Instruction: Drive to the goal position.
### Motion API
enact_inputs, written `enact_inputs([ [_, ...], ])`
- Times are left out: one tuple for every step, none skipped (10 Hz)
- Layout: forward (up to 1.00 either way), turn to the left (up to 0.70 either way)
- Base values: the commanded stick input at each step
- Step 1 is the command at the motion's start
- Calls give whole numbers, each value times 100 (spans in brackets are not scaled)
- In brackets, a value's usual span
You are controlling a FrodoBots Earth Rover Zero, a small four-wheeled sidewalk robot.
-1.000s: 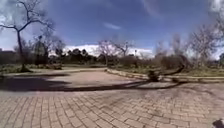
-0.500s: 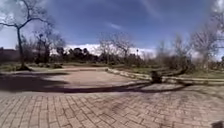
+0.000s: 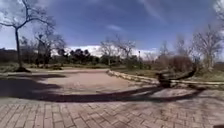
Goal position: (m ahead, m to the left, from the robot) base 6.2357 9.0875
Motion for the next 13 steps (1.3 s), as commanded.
enact_inputs([
  [0,0],
  [0,0],
  [0,0],
  [0,0],
  [74,0],
  [84,0],
  [75,0],
  [30,0],
  [0,0],
  [0,0],
  [0,0],
  [0,0],
  [0,0],
])
